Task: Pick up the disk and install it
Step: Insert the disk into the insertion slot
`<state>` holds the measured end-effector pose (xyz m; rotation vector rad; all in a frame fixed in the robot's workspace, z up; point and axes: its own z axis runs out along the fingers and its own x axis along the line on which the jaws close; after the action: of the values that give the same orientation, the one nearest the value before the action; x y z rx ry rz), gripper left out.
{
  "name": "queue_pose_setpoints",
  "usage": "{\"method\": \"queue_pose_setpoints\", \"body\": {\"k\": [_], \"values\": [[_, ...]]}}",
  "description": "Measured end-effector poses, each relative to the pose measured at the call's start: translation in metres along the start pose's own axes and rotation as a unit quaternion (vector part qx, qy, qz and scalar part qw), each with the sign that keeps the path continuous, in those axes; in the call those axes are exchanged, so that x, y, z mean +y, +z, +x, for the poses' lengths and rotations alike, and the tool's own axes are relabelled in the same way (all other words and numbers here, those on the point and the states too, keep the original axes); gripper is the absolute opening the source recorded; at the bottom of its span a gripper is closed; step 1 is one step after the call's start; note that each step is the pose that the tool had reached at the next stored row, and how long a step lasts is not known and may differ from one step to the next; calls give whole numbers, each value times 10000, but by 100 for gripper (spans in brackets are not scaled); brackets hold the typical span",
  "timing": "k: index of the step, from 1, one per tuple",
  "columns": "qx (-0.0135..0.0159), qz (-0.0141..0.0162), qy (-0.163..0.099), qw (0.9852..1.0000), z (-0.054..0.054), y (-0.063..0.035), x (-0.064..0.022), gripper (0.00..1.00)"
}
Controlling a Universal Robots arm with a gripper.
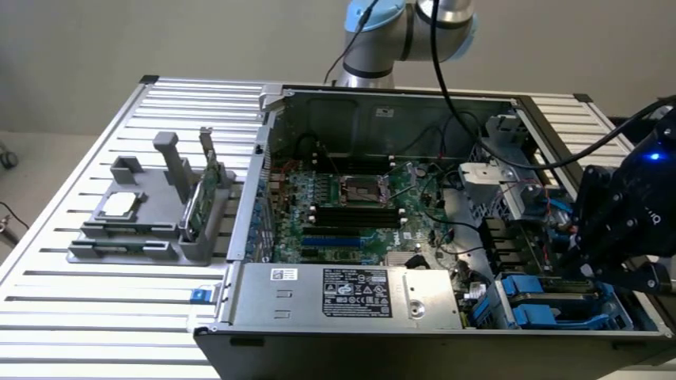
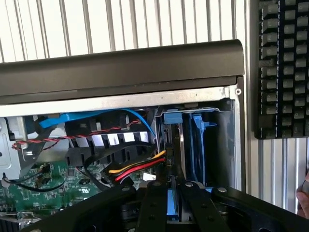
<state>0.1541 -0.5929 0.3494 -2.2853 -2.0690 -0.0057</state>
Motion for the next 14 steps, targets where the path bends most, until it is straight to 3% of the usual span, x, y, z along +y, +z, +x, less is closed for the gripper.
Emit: {"method": "queue_pose_setpoints", "body": {"k": [2, 8, 14], "values": [[-25, 19, 6, 10000, 29, 9, 2, 16], [-82, 17, 7, 10000, 57, 19, 13, 16], [-198, 43, 14, 9998, 90, 40, 72, 16]]}}
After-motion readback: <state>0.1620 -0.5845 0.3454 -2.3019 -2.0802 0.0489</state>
